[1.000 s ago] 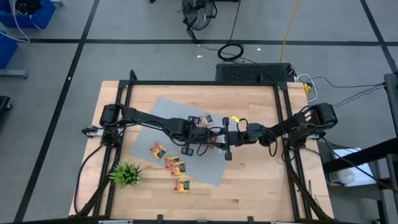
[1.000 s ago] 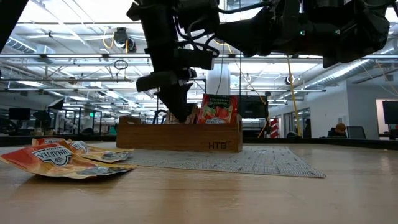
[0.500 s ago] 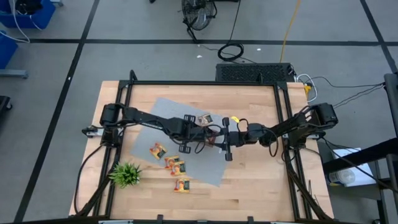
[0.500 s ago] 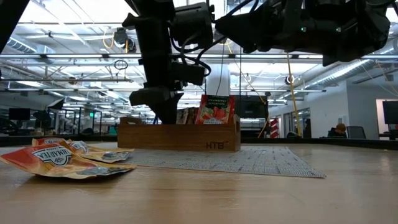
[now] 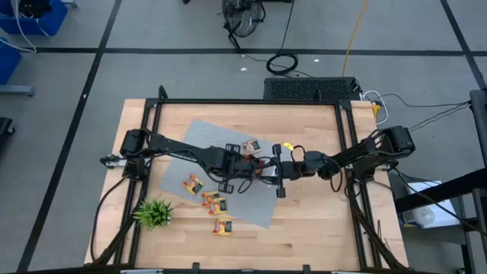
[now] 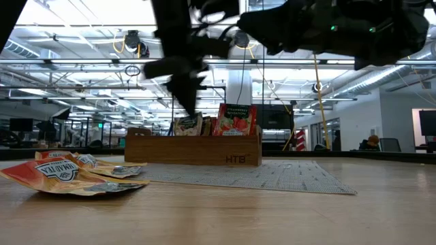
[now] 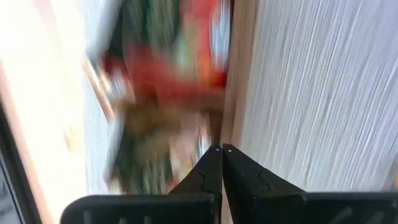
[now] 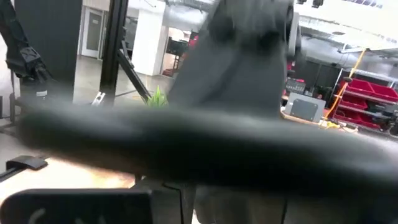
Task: Pick & Place Tea
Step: Put the brown tea bag into the wooden organizer
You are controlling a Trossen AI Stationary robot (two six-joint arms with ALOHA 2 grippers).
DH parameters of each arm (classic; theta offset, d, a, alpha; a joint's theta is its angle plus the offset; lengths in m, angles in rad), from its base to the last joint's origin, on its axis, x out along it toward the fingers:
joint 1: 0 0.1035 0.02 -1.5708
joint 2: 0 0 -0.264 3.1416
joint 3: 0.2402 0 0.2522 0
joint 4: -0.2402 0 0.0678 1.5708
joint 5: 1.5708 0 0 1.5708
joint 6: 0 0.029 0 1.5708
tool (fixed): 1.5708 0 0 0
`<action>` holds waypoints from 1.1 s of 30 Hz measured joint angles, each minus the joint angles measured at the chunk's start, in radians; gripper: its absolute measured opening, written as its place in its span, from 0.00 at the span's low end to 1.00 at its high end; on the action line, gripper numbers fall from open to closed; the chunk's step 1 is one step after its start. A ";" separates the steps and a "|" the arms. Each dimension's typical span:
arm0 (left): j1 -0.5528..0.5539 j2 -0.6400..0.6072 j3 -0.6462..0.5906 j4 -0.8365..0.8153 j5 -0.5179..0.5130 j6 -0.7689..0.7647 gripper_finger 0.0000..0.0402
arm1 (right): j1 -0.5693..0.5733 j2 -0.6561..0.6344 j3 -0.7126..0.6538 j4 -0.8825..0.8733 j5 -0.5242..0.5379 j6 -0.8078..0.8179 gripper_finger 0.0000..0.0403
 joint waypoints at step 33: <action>-0.163 -1.116 -0.729 0.779 -0.034 -0.006 0.05 | -0.346 -0.234 -0.016 -0.786 0.131 0.108 0.53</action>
